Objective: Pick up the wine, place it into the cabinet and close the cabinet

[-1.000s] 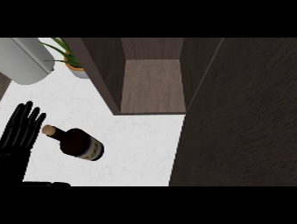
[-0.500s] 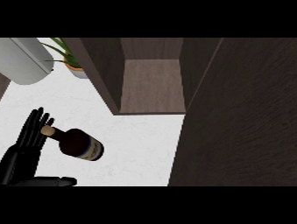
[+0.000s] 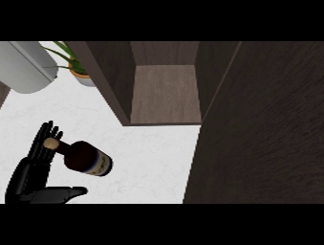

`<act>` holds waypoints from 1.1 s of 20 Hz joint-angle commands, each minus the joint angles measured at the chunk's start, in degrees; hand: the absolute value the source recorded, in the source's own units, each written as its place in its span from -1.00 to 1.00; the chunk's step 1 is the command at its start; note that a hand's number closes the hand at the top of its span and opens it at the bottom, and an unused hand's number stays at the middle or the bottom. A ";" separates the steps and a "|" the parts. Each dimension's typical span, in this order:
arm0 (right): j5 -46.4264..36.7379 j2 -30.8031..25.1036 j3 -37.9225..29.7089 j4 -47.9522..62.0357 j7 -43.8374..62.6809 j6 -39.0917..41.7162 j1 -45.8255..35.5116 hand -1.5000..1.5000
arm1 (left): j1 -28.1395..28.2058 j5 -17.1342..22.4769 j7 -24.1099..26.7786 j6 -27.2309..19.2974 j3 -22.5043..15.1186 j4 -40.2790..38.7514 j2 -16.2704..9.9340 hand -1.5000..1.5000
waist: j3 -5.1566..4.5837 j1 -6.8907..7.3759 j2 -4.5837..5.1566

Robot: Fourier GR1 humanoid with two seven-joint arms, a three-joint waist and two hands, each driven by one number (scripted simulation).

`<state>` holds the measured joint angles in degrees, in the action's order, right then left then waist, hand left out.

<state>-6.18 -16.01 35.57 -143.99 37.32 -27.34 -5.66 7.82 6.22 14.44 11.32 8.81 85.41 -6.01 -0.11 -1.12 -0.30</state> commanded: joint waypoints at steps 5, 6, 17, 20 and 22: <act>-7.41 -2.02 2.11 -9.52 3.35 -1.24 0.61 -1.00 | -3.44 -0.18 7.42 2.89 0.45 -12.13 0.36 -1.00 | 0.00 0.15 0.07; -7.25 -1.26 0.63 -8.98 6.59 -1.80 -3.22 -1.00 | -5.04 -0.85 7.00 2.08 0.08 -14.75 1.07 -1.00 | -0.06 0.06 0.10; -7.70 -4.89 3.82 -10.71 3.47 -3.34 1.17 -1.00 | -6.45 -0.90 11.63 6.70 -1.68 -22.87 2.15 -1.00 | 0.03 0.04 0.00; -7.80 -5.17 4.09 -10.22 1.96 -4.12 2.75 -1.00 | -9.18 0.28 11.16 6.99 -0.62 -23.82 1.46 -1.00 | 0.06 0.16 0.06; -8.99 -3.65 4.39 -8.70 4.72 -5.19 -1.15 -1.00 | -12.81 -0.52 14.27 6.24 0.67 -29.03 0.81 -1.00 | -0.02 0.08 0.11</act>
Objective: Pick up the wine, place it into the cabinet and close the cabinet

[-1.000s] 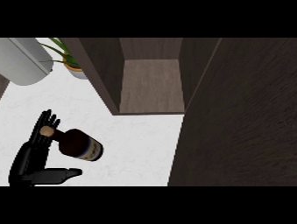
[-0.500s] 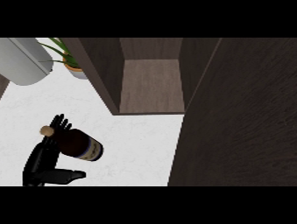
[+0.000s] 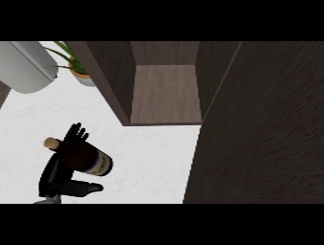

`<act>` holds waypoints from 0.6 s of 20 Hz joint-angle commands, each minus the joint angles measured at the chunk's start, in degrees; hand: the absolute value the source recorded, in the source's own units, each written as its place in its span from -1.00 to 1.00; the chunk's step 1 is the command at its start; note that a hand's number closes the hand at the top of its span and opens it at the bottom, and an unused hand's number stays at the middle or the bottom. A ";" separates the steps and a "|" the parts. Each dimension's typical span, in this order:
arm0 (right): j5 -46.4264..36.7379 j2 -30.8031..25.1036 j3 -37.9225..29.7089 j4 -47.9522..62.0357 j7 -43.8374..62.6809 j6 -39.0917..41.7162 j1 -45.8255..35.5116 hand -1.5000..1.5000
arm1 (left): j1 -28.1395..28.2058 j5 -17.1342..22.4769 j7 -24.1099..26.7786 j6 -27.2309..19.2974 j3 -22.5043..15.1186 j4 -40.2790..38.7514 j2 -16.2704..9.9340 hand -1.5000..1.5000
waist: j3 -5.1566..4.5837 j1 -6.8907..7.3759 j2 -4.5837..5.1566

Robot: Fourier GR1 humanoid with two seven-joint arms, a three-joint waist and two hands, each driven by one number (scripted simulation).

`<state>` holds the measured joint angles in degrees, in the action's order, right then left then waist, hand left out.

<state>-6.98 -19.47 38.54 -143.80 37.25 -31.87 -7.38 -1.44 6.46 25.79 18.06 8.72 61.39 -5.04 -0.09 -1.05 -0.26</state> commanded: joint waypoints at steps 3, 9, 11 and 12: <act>-4.94 -3.88 -1.34 -12.43 1.30 0.58 5.71 -1.00 | -0.43 1.00 4.16 1.14 0.91 -2.59 0.37 -1.00 | 0.05 0.16 -0.04; -5.72 -4.19 0.17 -11.92 3.61 0.15 3.53 -1.00 | -3.75 1.50 6.54 1.80 1.60 -9.21 1.13 1.00 | 0.01 0.18 0.03; -5.23 -4.08 0.44 -10.36 1.03 0.27 4.87 -1.00 | -2.62 1.55 4.46 0.41 0.84 -3.53 1.25 1.00 | 0.07 0.55 0.01; -7.74 -3.78 3.48 -10.78 -0.66 -1.26 5.97 -1.00 | -2.98 0.15 9.10 1.21 1.35 -7.70 0.02 1.00 | 0.01 -0.01 -0.05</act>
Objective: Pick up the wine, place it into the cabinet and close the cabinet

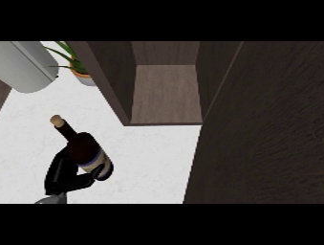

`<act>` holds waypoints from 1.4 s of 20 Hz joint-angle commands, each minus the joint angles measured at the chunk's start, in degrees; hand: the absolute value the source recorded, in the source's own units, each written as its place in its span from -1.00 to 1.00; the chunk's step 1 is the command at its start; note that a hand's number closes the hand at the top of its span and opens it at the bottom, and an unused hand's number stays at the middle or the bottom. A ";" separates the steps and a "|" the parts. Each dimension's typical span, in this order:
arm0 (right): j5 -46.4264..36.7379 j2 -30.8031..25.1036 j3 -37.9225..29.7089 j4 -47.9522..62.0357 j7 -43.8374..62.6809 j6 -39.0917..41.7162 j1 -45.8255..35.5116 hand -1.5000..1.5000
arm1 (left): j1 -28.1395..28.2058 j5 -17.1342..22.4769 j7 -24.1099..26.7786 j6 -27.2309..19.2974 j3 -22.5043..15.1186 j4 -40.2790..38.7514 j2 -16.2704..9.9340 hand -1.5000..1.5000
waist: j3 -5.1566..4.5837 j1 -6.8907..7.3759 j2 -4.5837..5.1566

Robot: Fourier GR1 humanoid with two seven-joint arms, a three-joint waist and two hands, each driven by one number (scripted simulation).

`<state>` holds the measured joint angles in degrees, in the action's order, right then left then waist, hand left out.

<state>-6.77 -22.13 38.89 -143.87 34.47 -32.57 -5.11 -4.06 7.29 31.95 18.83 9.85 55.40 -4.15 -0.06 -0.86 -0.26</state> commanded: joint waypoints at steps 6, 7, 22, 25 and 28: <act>-4.17 -1.02 -3.03 -9.44 7.19 0.23 -2.46 -1.00 | 0.51 -2.78 4.60 -2.03 -0.98 1.72 -1.16 1.00 | -0.01 0.54 0.06; -5.71 -0.81 -0.04 -9.78 4.76 -0.33 0.99 -1.00 | 1.50 -2.81 5.10 -1.53 -1.23 1.92 -1.25 1.00 | 0.02 0.41 0.04; -7.60 -1.46 3.89 -7.10 0.24 -3.22 2.40 -1.00 | 5.15 -2.63 3.72 3.62 -7.11 7.91 1.83 1.00 | 0.02 0.67 -0.10; -3.39 -4.98 0.66 -9.99 -1.19 -2.01 4.16 -1.00 | 4.79 -0.19 1.35 -3.28 -12.47 13.38 4.01 1.00 | 0.05 0.38 -0.17; -0.46 -6.89 -1.38 -12.55 -3.35 -0.86 7.12 -1.00 | 6.02 -1.18 -1.77 -0.35 -10.22 16.25 4.05 1.00 | 0.09 0.39 -0.03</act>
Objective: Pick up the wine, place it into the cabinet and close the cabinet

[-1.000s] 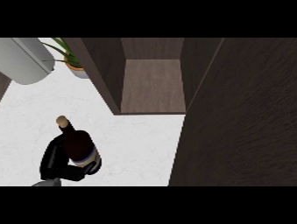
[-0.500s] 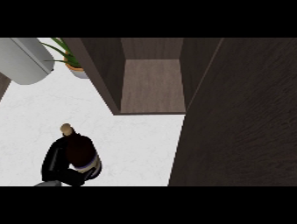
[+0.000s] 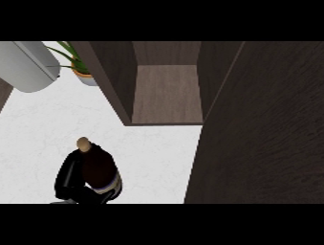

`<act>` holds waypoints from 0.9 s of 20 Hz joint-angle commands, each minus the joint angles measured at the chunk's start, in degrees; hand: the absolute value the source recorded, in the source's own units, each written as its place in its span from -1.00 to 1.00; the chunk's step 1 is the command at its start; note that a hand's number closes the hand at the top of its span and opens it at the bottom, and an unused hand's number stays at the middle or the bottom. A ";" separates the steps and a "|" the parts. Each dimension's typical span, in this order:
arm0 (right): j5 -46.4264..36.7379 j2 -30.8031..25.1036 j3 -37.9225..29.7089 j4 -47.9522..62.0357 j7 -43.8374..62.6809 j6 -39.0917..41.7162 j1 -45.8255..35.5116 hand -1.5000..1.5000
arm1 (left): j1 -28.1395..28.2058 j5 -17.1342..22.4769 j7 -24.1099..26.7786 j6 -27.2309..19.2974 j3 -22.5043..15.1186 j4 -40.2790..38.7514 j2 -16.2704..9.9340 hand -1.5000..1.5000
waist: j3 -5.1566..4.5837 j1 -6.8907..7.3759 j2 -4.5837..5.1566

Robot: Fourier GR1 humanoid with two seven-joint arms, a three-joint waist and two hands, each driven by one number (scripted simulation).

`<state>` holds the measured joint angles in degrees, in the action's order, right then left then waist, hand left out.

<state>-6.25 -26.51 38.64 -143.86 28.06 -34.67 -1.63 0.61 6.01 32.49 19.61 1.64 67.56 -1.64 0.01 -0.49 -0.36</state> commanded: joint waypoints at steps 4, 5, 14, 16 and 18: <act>-5.87 -1.16 5.23 -9.84 0.16 -1.75 5.78 -1.00 | 2.72 3.85 -10.49 -6.30 -9.05 13.33 1.60 1.00 | 0.01 -0.35 -0.23; -5.03 -1.85 2.00 -10.46 3.13 -0.74 3.46 -1.00 | 6.71 2.83 -7.28 -4.80 -10.25 13.41 1.61 1.00 | -0.04 0.16 0.01; -3.01 -3.22 2.32 -11.20 0.67 -1.30 5.40 -1.00 | 0.29 1.88 -12.00 -24.52 -20.88 17.65 1.64 1.00 | -0.05 -0.56 0.02; -0.69 -4.43 0.72 -12.64 -1.10 -0.74 7.60 -1.00 | -0.81 2.72 -11.15 -20.83 -15.20 17.93 1.64 1.00 | 0.00 -0.47 0.08; -3.23 -4.70 2.42 -13.79 0.81 -1.40 7.34 -1.00 | -3.67 1.72 -12.50 -24.51 -16.33 15.32 1.64 1.00 | -0.07 -0.84 0.04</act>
<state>-5.59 -29.13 39.18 -144.02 24.14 -35.95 1.34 -0.01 8.33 20.62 -0.96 -14.35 84.37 -0.04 -0.02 -0.93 -0.30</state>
